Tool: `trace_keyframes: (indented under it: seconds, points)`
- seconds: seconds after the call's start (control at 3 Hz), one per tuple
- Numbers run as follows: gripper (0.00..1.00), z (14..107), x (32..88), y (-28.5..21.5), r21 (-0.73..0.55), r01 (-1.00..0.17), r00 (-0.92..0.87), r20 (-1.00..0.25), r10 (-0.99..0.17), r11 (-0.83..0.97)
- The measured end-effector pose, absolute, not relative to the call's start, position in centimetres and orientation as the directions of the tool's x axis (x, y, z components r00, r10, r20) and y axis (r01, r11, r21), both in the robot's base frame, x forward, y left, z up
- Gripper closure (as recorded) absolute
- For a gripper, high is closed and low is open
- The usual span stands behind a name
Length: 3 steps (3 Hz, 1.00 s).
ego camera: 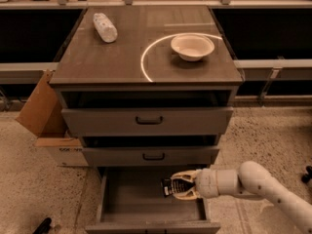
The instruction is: Pick rxbar chocolate from bottom drawer and place on counter
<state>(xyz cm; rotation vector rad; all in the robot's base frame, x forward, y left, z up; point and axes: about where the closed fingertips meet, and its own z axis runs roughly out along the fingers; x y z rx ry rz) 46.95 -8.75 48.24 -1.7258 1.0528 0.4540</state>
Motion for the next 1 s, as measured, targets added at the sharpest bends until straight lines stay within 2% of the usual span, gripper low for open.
trace_keyframes:
  seconds: [0.33, 1.0]
  points:
    - [1.00, 56.9, 45.0, -9.5, -0.671, -0.730, 0.652, -0.626, -0.428, -0.131]
    - [1.00, 59.8, 45.7, -9.9, -0.709, -0.695, 0.686, -0.602, -0.409, -0.122]
